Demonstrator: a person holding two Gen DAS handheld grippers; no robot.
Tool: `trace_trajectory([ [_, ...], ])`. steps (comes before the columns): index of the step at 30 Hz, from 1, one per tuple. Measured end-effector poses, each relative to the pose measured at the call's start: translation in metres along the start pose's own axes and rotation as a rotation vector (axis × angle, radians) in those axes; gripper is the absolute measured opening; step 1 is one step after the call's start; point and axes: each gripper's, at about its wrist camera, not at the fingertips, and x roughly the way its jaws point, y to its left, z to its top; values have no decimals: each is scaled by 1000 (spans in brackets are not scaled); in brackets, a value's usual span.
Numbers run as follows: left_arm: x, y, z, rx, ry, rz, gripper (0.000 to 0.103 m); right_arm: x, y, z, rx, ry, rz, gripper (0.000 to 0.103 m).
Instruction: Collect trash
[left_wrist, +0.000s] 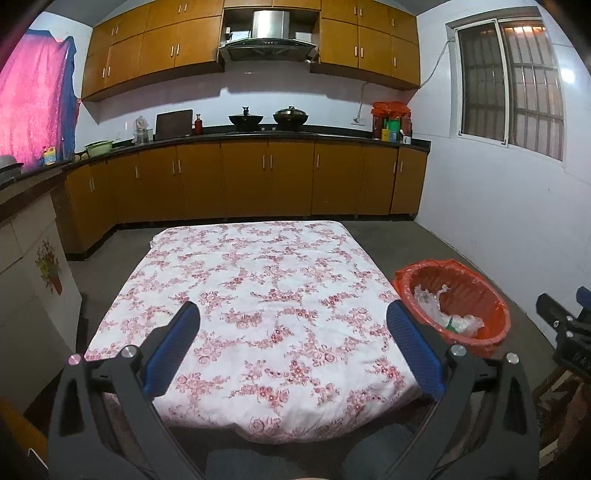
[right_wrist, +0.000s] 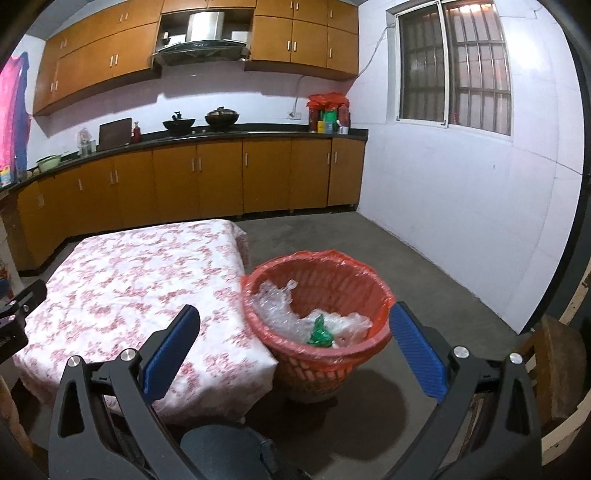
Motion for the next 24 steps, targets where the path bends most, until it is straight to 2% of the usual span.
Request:
trace_trajectory([
  [12, -16, -3, -10, 12, -6, -4, 99, -12, 14, -13, -8, -22, -7, 101],
  [24, -15, 0, -15, 8, 9, 29, 99, -11, 19, -18, -16, -14, -20, 101],
])
